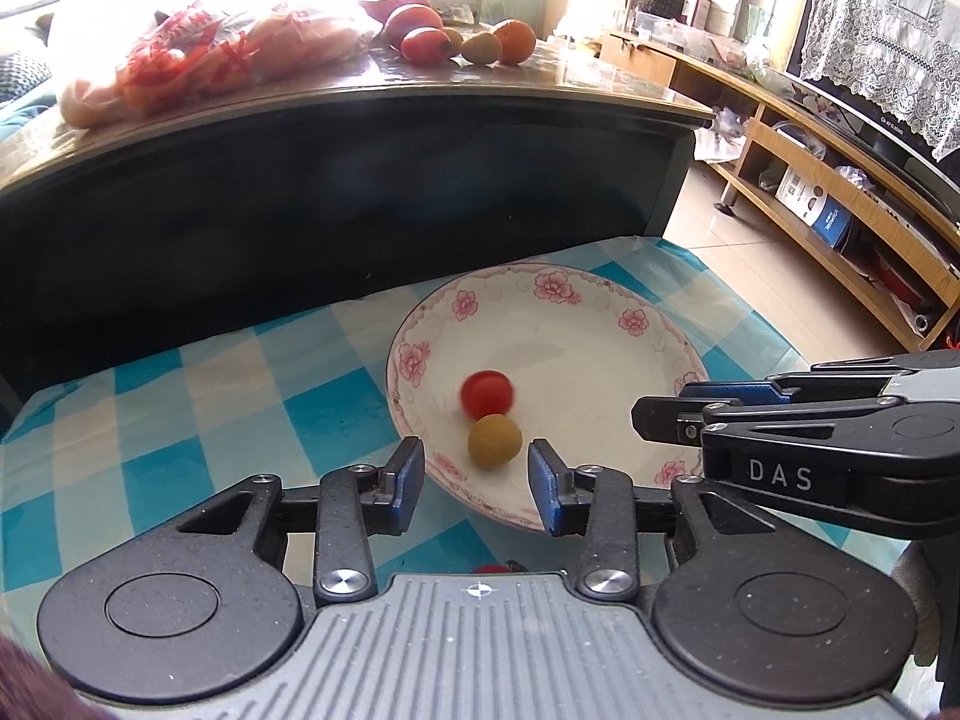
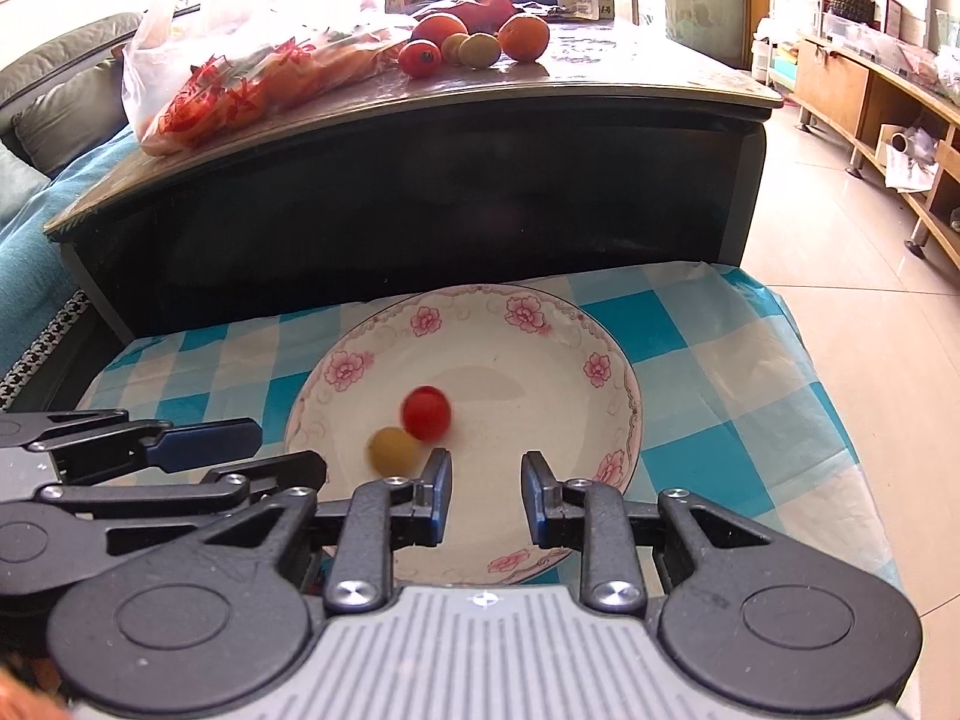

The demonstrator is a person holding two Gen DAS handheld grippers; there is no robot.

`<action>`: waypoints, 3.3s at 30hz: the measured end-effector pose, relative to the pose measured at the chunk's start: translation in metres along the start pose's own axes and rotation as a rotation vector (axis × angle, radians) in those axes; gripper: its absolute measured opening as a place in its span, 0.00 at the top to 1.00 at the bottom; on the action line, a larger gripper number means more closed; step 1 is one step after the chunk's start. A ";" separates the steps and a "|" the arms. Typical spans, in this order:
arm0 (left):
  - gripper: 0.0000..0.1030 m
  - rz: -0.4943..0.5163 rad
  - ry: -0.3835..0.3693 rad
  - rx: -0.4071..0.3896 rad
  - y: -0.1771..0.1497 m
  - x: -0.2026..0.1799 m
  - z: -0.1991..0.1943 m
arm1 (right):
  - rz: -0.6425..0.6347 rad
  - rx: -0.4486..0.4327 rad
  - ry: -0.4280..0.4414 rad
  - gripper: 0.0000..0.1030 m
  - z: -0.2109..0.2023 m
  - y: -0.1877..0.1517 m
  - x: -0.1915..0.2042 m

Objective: Organize fruits
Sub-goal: 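Move both grippers back from the bowl toward the fruit pile, then grasp an orange fruit from the pile with the left gripper, then grasp a red cherry tomato with the right gripper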

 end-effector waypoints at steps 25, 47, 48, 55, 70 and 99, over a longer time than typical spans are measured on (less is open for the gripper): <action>0.52 -0.040 -0.017 0.091 -0.074 0.002 -0.039 | -0.054 0.068 0.042 0.71 -0.032 -0.061 0.030; 0.58 -0.051 0.021 0.152 -0.112 -0.011 -0.024 | -0.077 0.137 0.068 0.68 -0.029 -0.085 0.029; 0.58 -0.052 0.019 0.152 -0.112 -0.010 -0.024 | -0.076 0.140 0.068 0.67 -0.028 -0.085 0.029; 0.58 -0.062 0.011 0.155 -0.113 -0.007 -0.028 | -0.082 0.161 0.086 0.66 -0.022 -0.084 0.030; 0.58 -0.066 -0.020 0.169 -0.114 -0.005 -0.029 | -0.157 0.234 0.173 0.66 -0.006 -0.091 0.051; 0.45 0.064 0.015 0.157 -0.134 -0.020 -0.037 | -0.157 0.248 0.083 0.69 -0.018 -0.122 0.046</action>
Point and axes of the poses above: each gripper's, at about its wrist camera, not at the fingertips, and z roughly the way its jaws point, x to its left, y to its top, the point moved 6 cm from there along z, roughly the way its jaws point, and after that the axes turned 6 degrees about x, right-handed, at the moved point
